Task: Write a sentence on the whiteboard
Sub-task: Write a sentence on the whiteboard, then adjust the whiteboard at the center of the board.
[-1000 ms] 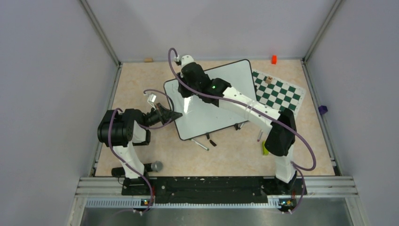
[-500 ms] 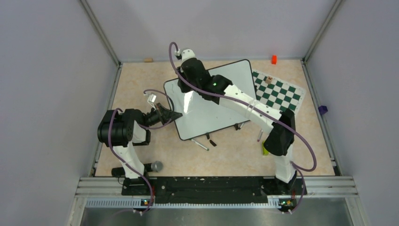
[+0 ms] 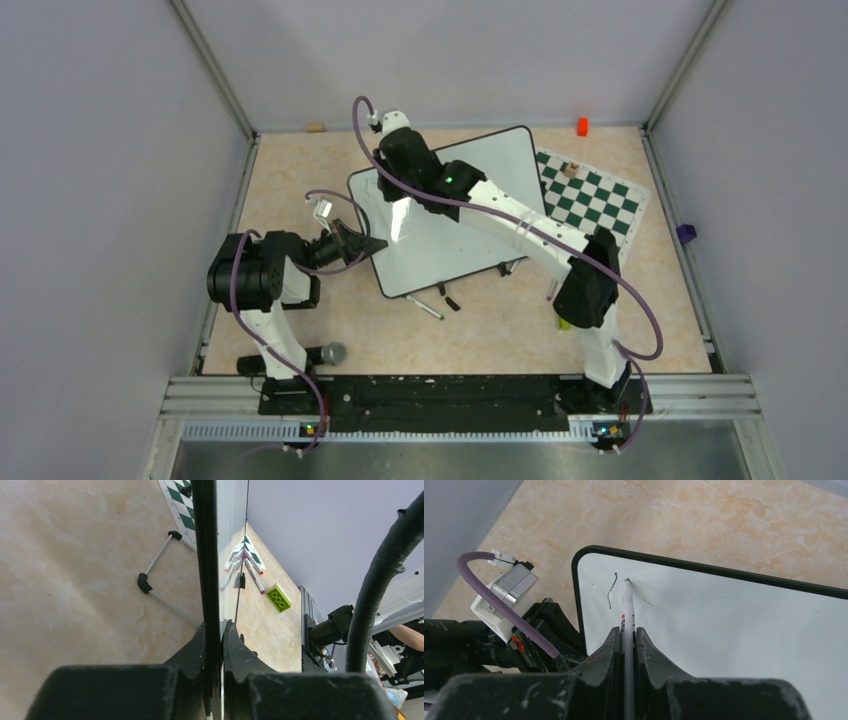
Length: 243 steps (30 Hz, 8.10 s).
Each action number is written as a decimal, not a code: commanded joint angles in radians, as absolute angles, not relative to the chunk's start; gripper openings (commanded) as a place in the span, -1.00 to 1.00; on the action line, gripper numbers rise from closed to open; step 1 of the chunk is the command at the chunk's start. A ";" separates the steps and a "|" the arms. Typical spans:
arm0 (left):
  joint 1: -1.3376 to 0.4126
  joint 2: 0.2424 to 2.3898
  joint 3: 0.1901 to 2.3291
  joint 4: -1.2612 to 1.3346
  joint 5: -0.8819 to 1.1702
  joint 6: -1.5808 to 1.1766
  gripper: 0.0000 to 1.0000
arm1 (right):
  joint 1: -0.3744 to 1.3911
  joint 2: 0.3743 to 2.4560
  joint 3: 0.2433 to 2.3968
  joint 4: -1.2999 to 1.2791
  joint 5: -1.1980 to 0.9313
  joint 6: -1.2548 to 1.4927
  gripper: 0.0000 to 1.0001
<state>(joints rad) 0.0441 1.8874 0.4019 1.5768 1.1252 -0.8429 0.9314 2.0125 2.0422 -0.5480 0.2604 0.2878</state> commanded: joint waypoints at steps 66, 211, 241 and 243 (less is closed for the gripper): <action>0.022 1.951 0.354 1.618 1.147 -0.640 -1.00 | 0.906 1.793 1.875 -0.523 0.239 0.227 -1.00; -0.036 1.968 0.403 1.617 1.223 -0.610 -1.00 | 0.869 1.612 1.685 -0.361 0.286 0.037 -1.00; -0.204 2.118 0.597 1.620 1.529 -0.835 -1.00 | 0.681 1.343 1.563 -0.522 0.375 0.164 -1.00; -0.208 2.116 0.585 1.619 1.523 -0.819 -1.00 | 0.665 1.295 1.530 -0.542 0.375 0.166 -1.00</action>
<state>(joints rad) -0.1284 2.0468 0.6655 1.5749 1.2419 -0.9195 0.7021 1.4235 1.5700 -0.5007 0.3454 0.1364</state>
